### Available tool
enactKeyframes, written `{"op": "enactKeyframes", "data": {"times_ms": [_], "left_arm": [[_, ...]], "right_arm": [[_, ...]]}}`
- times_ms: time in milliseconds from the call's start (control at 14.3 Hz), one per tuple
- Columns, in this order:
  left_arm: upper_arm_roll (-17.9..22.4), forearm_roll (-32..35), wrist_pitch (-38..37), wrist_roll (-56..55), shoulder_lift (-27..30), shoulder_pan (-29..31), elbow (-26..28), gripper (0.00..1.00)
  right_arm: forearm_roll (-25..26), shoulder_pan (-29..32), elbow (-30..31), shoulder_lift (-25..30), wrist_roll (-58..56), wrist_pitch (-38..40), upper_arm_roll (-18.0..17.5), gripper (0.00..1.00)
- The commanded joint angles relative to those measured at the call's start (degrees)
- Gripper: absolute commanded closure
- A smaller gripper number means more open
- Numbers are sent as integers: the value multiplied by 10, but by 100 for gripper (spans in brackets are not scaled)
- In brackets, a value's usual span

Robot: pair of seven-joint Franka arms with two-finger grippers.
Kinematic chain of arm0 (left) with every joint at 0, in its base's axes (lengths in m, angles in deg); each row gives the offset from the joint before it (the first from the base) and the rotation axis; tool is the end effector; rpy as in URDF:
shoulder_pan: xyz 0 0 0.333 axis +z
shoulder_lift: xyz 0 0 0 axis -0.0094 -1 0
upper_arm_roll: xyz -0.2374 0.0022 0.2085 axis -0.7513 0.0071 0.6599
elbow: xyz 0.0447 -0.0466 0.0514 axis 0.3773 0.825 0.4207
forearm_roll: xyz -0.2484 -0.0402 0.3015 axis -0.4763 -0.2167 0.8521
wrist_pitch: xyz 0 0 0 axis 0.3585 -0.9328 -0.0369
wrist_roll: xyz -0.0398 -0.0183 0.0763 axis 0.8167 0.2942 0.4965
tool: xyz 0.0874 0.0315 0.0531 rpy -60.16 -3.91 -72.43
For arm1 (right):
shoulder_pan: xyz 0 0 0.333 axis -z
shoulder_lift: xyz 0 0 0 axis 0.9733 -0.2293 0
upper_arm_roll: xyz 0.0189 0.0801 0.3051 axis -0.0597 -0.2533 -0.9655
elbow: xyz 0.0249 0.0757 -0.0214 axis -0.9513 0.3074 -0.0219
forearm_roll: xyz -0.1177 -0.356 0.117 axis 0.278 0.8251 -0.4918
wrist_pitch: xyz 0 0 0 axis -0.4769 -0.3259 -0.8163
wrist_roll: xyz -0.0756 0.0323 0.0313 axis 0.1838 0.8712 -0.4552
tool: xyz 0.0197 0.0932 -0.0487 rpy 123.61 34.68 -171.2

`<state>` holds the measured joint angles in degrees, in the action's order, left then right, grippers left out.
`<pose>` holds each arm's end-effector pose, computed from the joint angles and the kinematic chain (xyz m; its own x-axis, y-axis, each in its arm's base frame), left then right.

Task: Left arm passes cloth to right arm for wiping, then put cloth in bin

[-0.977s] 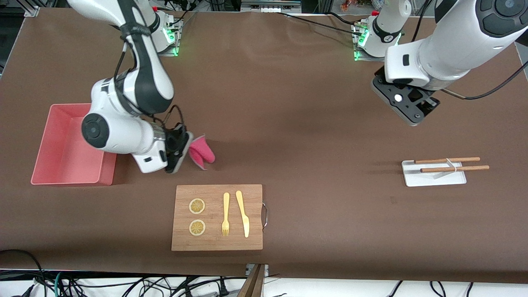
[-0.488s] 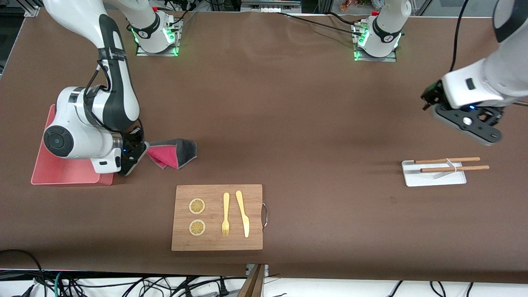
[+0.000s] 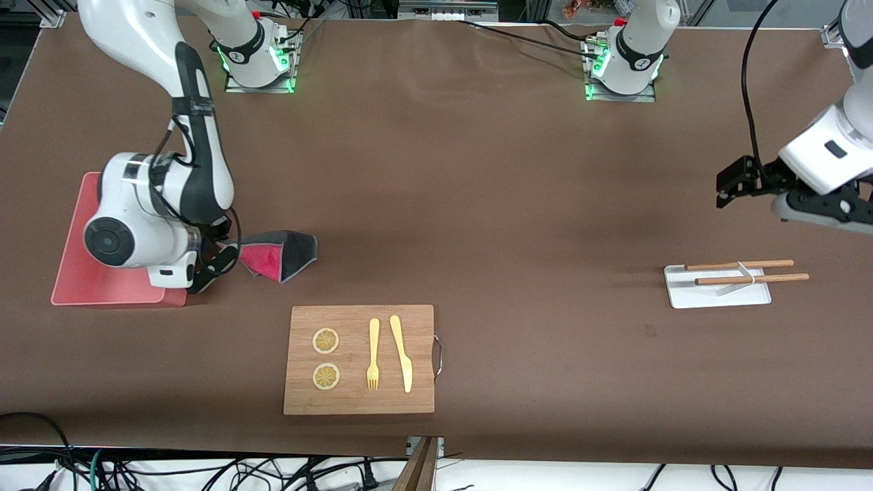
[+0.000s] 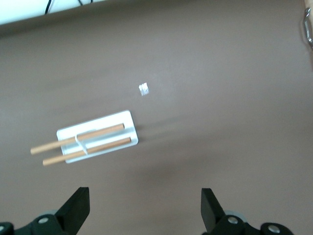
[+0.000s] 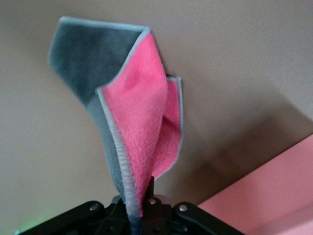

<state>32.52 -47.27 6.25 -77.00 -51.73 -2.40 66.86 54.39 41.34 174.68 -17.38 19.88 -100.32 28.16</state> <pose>0.5761 -0.0409 0.6007 0.9824 -0.1856 0.0203 -0.1847 -0.9820 -0.0392 0.6192 0.0741 0.2743 0.7064 0.6394 -0.3037 0.6284 -0.7639 -0.1467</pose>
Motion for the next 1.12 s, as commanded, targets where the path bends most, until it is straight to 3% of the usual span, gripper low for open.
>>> {"op": "enactKeyframes", "data": {"times_ms": [0,279,767,1047], "left_arm": [[30,-4,4,-16,62,-33,77,0],[28,-12,-2,-15,56,-21,73,0],[21,-12,-6,-16,51,-22,64,0],[22,-12,-6,-17,50,-21,63,0]], "right_arm": [[2,-11,-1,-15,96,-41,-44,100],[-26,-15,-16,-43,201,-99,-110,100],[-97,-126,-90,-92,435,-117,-128,100],[-107,-157,-139,-96,583,-117,-171,100]]}}
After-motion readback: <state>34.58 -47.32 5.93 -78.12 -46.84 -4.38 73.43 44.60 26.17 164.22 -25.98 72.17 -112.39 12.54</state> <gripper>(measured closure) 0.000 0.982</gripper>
